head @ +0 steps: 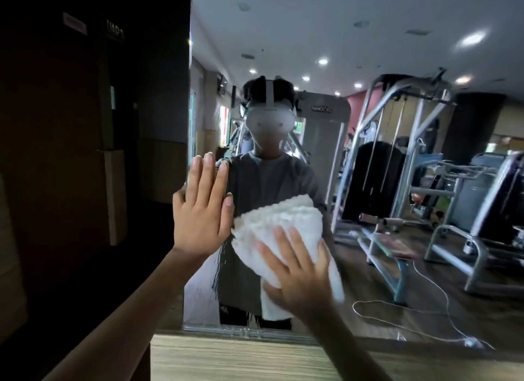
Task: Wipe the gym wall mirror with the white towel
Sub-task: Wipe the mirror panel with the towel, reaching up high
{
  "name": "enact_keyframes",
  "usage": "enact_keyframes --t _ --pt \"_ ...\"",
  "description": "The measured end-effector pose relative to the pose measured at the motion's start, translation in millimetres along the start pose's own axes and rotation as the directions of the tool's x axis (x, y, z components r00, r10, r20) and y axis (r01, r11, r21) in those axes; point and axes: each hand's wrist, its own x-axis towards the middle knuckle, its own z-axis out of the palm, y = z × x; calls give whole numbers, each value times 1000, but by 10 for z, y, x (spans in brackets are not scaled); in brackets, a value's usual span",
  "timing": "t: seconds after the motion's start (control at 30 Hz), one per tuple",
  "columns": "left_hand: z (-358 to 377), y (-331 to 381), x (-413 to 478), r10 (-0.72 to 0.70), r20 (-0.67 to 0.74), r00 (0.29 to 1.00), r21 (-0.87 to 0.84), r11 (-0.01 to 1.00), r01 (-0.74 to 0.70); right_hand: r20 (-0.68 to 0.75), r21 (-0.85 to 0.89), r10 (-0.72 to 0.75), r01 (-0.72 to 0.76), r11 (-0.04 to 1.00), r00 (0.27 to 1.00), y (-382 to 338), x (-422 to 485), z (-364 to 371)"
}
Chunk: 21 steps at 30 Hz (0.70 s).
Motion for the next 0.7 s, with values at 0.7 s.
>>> enact_keyframes --t 0.7 --pt "15 24 -260 0 -2 1000 -3 1000 0 -62 96 165 -158 983 984 337 -224 -4"
